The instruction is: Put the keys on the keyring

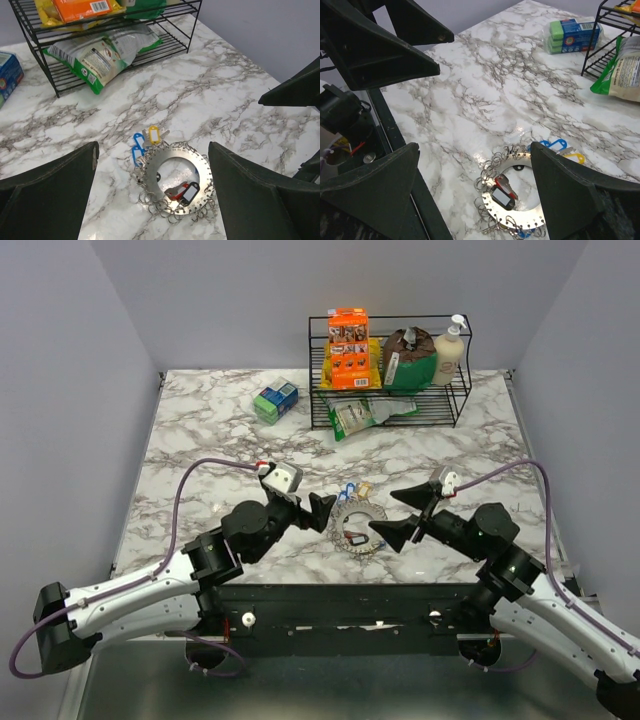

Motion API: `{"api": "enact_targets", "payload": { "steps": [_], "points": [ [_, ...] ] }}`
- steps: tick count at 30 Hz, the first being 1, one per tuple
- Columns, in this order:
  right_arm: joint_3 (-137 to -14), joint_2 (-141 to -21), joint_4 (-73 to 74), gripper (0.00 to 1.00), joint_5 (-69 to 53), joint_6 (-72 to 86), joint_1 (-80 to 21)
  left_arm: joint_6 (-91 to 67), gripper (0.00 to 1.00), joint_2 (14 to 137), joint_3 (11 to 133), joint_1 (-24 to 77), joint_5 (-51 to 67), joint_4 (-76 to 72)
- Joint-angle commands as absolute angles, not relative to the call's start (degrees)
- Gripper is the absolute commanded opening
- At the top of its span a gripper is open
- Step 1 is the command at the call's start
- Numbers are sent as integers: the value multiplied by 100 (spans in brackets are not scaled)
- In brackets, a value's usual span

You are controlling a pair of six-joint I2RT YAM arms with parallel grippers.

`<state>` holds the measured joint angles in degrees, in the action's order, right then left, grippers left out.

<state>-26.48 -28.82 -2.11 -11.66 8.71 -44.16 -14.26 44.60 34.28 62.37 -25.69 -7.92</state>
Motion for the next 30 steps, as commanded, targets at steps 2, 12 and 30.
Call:
{"api": "enact_targets", "payload": {
  "steps": [2,12,30],
  "points": [
    [-2654,-3128,-369,100,-1081,1037,-4412,-1846,99,4798,3402,6144,-2236,-457],
    [-3093,-4244,271,100,620,1607,-4403,-3084,99,5606,3129,4766,-180,-466],
    [-2663,-3270,923,100,2540,2707,-4104,-3762,99,5319,3534,3173,-940,871]
  ]
}}
